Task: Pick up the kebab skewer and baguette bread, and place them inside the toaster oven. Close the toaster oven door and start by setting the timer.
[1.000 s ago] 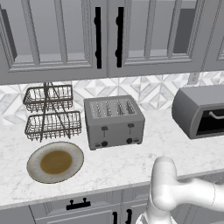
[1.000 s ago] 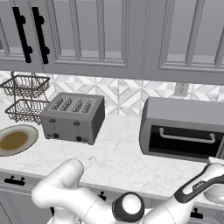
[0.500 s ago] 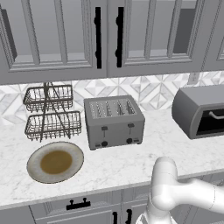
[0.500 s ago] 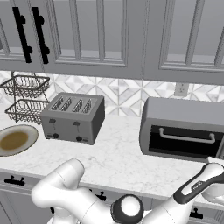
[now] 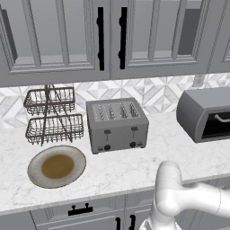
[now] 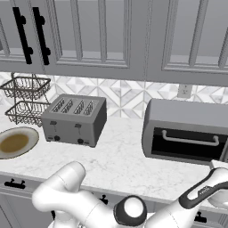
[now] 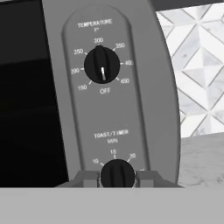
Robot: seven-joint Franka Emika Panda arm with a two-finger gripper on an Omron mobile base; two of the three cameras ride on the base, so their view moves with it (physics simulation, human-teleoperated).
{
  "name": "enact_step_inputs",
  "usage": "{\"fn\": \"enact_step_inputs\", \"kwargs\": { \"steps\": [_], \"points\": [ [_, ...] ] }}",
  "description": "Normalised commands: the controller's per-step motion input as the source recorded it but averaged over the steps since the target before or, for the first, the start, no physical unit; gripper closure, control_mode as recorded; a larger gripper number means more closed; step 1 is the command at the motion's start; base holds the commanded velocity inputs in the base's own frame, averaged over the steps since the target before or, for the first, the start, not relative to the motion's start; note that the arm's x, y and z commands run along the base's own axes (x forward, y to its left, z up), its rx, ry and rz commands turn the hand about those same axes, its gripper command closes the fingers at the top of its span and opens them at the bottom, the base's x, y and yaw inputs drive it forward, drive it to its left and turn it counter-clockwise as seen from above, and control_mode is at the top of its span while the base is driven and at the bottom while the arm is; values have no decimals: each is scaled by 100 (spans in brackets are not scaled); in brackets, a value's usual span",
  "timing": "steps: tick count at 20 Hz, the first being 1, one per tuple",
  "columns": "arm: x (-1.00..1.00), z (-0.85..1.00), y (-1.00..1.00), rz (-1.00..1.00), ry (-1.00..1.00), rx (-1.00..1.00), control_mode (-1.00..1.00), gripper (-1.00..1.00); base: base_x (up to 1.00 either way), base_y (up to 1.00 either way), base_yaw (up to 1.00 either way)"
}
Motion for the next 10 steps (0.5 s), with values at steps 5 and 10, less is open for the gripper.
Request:
{"fn": "enact_step_inputs", "kwargs": {
  "steps": [5, 10],
  "points": [
    [0, 0, 0, 2, 0, 16, -100, 100, 0, 0, 0],
    [-1, -5, 0, 0, 0, 20, -100, 100, 0, 0, 0]
  ]
}}
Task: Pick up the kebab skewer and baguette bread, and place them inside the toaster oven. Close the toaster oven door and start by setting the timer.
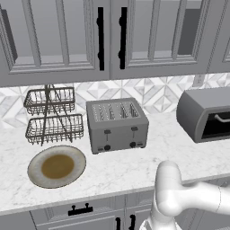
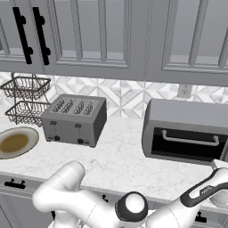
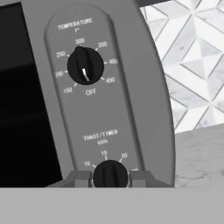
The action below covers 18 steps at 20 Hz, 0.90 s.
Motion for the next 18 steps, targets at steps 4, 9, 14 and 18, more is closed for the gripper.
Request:
{"fn": "enact_step_inputs", "kwargs": {
  "steps": [4, 9, 14, 18],
  "points": [
    [-5, -3, 0, 0, 0, 26, -100, 100, 0, 0, 0],
    [-8, -7, 0, 0, 0, 27, -100, 100, 0, 0, 0],
    [-10, -10, 0, 0, -4, 36, -100, 100, 0, 0, 0],
    [-17, -9, -1, -1, -6, 41, -100, 100, 0, 0, 0]
  ]
}}
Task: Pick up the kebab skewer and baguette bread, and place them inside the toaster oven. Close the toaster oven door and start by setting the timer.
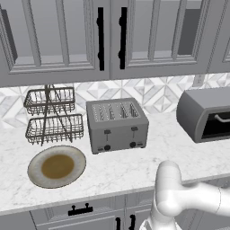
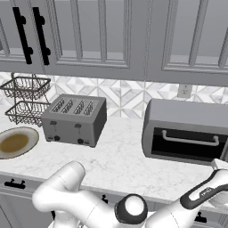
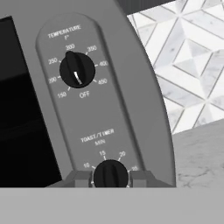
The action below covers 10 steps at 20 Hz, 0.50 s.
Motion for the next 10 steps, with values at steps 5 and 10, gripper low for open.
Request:
{"fn": "enact_step_inputs", "kwargs": {
  "steps": [5, 10],
  "points": [
    [-13, -2, 0, -1, -3, 39, -100, 100, 0, 0, 0],
    [-1, 0, 0, 0, 0, 19, -100, 100, 0, 0, 0]
  ]
}}
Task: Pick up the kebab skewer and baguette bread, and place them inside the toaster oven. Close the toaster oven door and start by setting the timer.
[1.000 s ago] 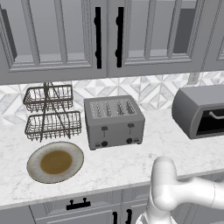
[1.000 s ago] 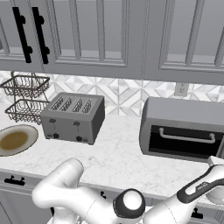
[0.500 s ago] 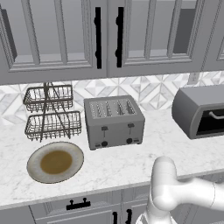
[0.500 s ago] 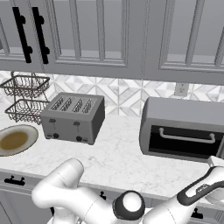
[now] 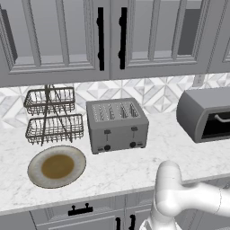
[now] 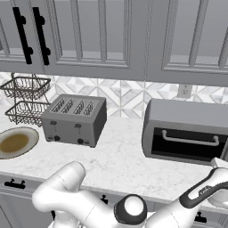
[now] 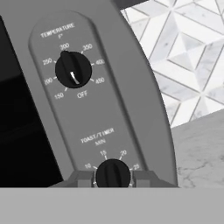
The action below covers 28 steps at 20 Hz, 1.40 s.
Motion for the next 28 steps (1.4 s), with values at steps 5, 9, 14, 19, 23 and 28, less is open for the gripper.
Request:
{"fn": "enact_step_inputs", "kwargs": {
  "steps": [5, 9, 14, 19, 23, 28],
  "points": [
    [0, 0, 0, 0, 0, 4, -100, 100, 0, 0, 0],
    [0, -2, 0, 0, 0, 20, -100, 100, 0, 0, 0],
    [0, -1, 0, 0, 0, 30, -100, 100, 0, 0, 0],
    [0, 0, 0, 0, 0, 29, -100, 100, 0, 0, 0],
    [-3, 0, 0, 0, 0, 30, -100, 100, 0, 0, 0],
    [-4, 0, 0, 0, 0, 31, -100, 100, 0, 0, 0]
  ]
}}
